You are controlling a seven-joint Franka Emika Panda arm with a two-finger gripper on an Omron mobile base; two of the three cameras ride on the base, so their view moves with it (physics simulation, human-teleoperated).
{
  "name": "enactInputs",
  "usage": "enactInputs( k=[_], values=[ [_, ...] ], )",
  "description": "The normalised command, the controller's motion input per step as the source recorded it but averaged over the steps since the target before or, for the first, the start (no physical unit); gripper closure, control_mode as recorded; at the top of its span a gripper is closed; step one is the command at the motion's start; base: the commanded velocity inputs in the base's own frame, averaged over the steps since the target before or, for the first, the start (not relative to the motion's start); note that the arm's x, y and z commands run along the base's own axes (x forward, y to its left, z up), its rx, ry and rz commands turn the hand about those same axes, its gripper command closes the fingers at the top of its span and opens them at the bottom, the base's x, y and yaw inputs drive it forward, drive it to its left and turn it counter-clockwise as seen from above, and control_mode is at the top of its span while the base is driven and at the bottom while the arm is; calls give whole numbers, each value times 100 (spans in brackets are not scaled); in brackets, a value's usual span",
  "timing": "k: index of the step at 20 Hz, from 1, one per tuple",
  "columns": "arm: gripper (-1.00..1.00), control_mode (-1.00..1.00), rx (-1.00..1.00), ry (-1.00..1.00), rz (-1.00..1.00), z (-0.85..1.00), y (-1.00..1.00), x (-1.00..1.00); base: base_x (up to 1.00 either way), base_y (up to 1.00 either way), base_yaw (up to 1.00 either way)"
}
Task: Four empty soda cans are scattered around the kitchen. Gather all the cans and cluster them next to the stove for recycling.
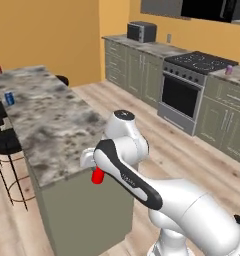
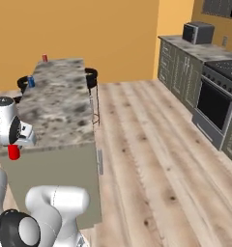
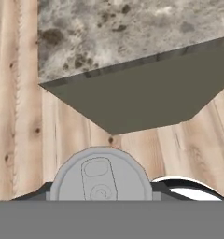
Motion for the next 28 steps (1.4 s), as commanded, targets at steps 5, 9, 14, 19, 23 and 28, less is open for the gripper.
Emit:
enactInputs(
  k=[5, 9, 14, 19, 23, 28],
  values=[
    [100, 100, 0, 0, 0, 0, 0, 0, 33, -61, 0],
    [100, 100, 0, 0, 0, 0, 0, 0, 33, -62, 0],
    [100, 100, 0, 0, 0, 0, 0, 0, 33, -61, 0],
    [100, 100, 0, 0, 0, 0, 0, 0, 31, -62, 0],
    [100, 100, 0, 0, 0, 0, 0, 0, 30, -63, 0],
    [100, 100, 0, 0, 0, 0, 0, 0, 30, -63, 0]
  ],
)
